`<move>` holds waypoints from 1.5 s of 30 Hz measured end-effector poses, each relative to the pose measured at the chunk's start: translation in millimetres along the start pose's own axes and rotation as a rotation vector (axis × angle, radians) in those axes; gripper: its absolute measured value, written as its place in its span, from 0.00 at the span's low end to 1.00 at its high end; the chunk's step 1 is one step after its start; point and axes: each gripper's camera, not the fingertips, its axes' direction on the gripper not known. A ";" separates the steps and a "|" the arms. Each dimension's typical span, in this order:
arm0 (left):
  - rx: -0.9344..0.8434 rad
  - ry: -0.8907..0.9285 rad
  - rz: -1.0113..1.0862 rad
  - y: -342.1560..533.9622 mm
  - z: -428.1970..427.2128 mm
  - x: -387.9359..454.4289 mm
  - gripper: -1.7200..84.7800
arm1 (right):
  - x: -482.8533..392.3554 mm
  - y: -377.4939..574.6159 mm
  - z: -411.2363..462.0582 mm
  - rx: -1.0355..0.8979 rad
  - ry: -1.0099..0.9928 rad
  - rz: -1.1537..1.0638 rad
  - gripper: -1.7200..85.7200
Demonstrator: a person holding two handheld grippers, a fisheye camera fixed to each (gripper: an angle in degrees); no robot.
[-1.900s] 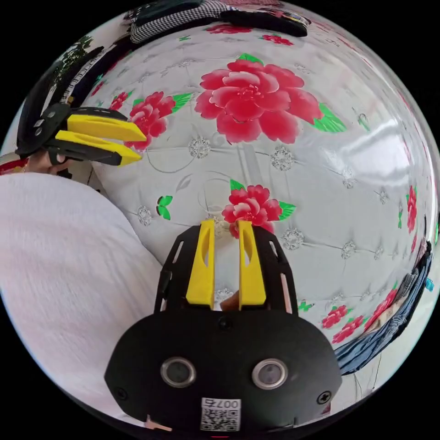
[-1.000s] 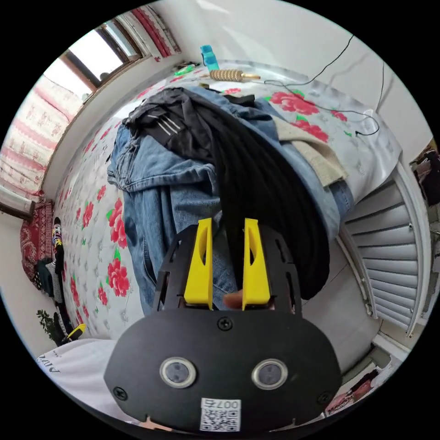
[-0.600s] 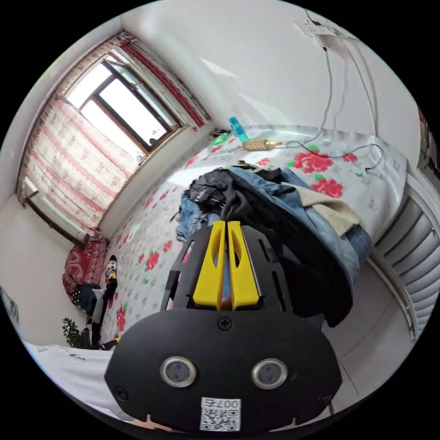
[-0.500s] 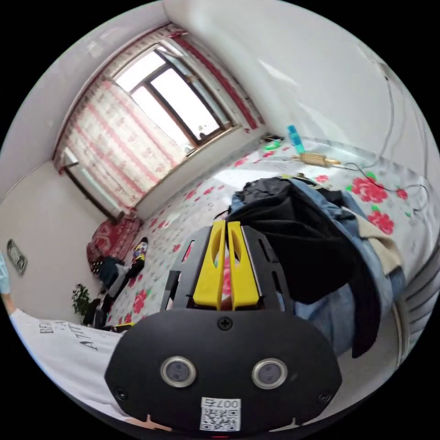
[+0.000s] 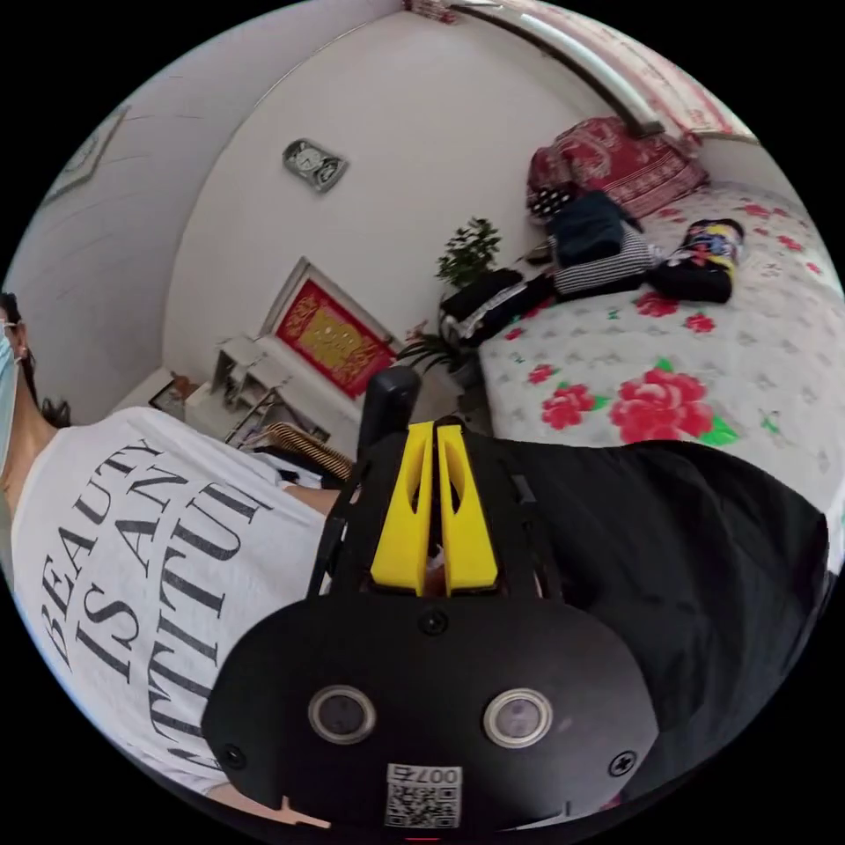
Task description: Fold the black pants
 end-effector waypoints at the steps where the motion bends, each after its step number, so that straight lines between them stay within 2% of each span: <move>1: -0.013 -0.005 -0.036 6.3 -2.0 -10.9 0.17 | -4.4 -1.9 16.0 -0.055 0.001 -0.017 0.02; 4: -0.039 -0.041 -0.100 22.6 -3.4 -32.3 0.18 | -9.6 10.9 17.1 -0.103 0.184 -0.026 0.04; 6: -0.046 -0.031 -0.139 30.5 -3.5 -43.5 0.18 | 0.9 31.0 1.6 -0.077 0.304 0.062 0.05; 9: -0.057 -0.019 -0.184 38.1 -4.3 -57.0 0.19 | 25.6 101.9 -42.6 0.015 0.513 0.314 0.07; 14: -0.104 -0.035 -0.194 33.6 -2.0 -69.9 0.19 | 29.6 187.0 -107.2 0.154 0.735 0.631 0.10; 17: -0.112 -0.046 -0.198 22.0 2.3 -76.0 0.20 | 23.9 205.5 -131.0 0.195 0.892 0.723 0.11; 19: -0.113 -0.052 -0.211 11.2 8.7 -81.5 0.20 | 27.8 208.2 -139.1 0.211 0.916 0.762 0.12; 23: -0.147 -0.040 -0.213 -6.1 28.1 -88.9 0.21 | 43.6 176.5 -143.6 0.234 0.889 0.741 0.14; 30: -0.386 -0.041 -0.107 -41.6 105.4 -85.7 0.22 | 86.3 48.2 -121.4 0.093 0.930 0.521 0.17; 32: -0.463 -0.080 -0.083 -46.7 126.7 -83.9 0.21 | 115.2 9.4 -104.1 0.014 0.932 0.515 0.17; 35: -0.493 -0.148 -0.046 -57.3 135.4 -84.9 0.11 | 162.1 -14.2 -76.3 -0.148 0.928 0.574 0.17; 37: -0.458 -0.124 -0.117 -61.8 127.1 -100.7 0.04 | 187.6 -15.8 -62.0 -0.249 0.923 0.620 0.16; 40: -0.314 -0.113 -0.237 -64.0 88.0 -126.9 0.02 | 198.5 -22.6 -60.9 -0.337 0.988 0.609 0.11; 42: -0.200 -0.128 -0.303 -64.0 50.0 -142.7 0.01 | 187.8 -34.3 -78.4 -0.301 1.017 0.568 0.09; 45: -0.002 -0.194 -0.382 -62.0 -22.7 -164.7 0.01 | 144.2 -71.5 -141.9 -0.068 1.170 0.468 0.07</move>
